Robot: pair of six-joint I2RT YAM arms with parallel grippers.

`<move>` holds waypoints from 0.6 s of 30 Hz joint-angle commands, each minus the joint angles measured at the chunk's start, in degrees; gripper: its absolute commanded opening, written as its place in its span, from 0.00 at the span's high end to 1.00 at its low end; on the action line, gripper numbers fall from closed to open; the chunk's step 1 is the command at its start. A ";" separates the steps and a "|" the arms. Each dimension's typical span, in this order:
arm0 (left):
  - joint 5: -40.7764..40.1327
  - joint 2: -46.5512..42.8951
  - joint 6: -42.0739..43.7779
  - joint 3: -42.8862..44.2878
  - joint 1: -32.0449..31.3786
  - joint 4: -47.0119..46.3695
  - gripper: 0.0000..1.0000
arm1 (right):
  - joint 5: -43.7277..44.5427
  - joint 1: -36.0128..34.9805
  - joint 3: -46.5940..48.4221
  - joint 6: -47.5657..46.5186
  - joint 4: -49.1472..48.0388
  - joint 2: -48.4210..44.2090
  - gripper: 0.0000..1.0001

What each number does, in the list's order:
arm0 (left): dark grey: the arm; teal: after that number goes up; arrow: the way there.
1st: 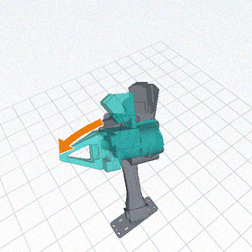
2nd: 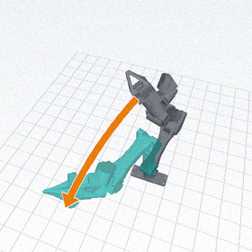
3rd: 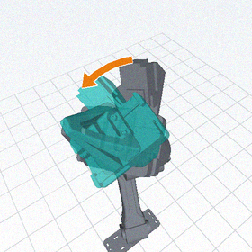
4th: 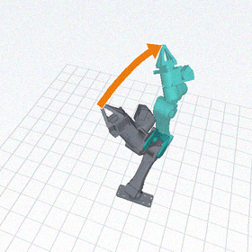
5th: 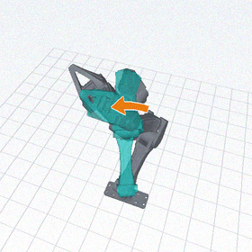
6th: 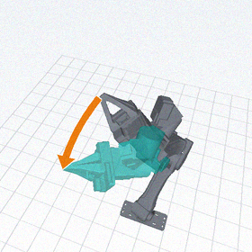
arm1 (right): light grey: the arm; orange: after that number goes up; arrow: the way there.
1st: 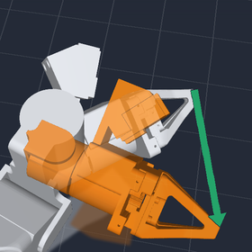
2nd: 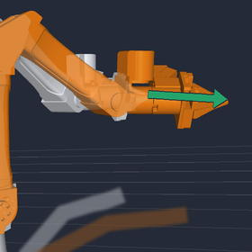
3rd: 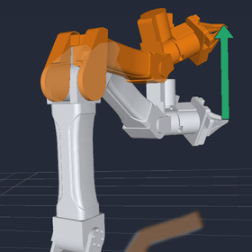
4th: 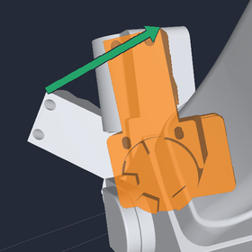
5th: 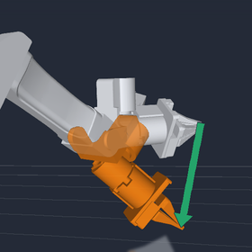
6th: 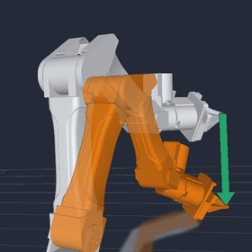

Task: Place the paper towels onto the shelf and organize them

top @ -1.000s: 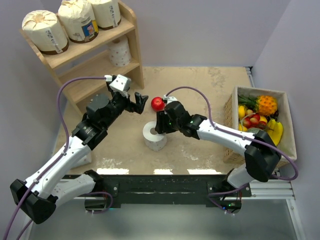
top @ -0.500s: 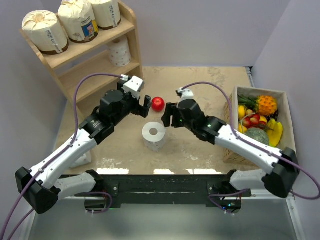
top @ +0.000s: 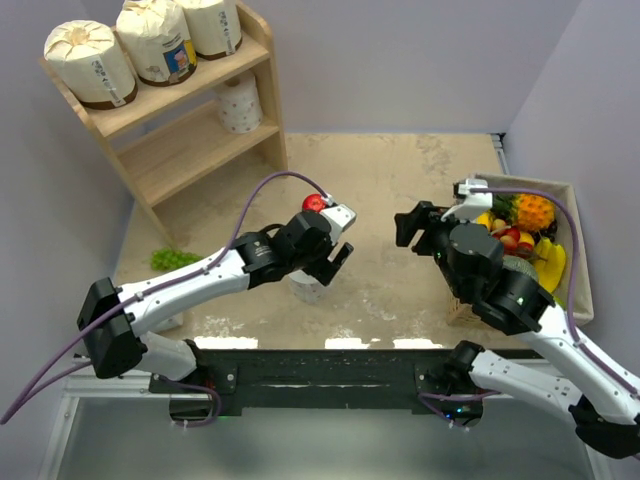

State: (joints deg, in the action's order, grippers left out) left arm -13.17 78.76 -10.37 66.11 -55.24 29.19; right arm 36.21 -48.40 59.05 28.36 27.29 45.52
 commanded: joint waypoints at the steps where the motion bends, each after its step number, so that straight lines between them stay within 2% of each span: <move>1: 2.79 2.27 -5.27 3.50 -1.44 2.36 0.15 | 5.10 0.06 -0.42 -1.46 2.68 -2.01 0.30; 5: 0.87 2.98 -6.59 2.36 -1.53 2.36 0.16 | 5.19 0.06 0.01 -1.99 3.12 -2.10 0.29; 18: 2.01 5.17 -6.86 -2.21 -1.53 0.43 0.23 | 4.66 0.06 -0.60 -2.08 2.33 -2.01 0.29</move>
State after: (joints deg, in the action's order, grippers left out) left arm -11.16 82.59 -16.47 65.10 -56.69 30.98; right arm 39.55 -48.40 58.67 26.74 30.13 43.48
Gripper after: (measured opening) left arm 0.778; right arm 0.710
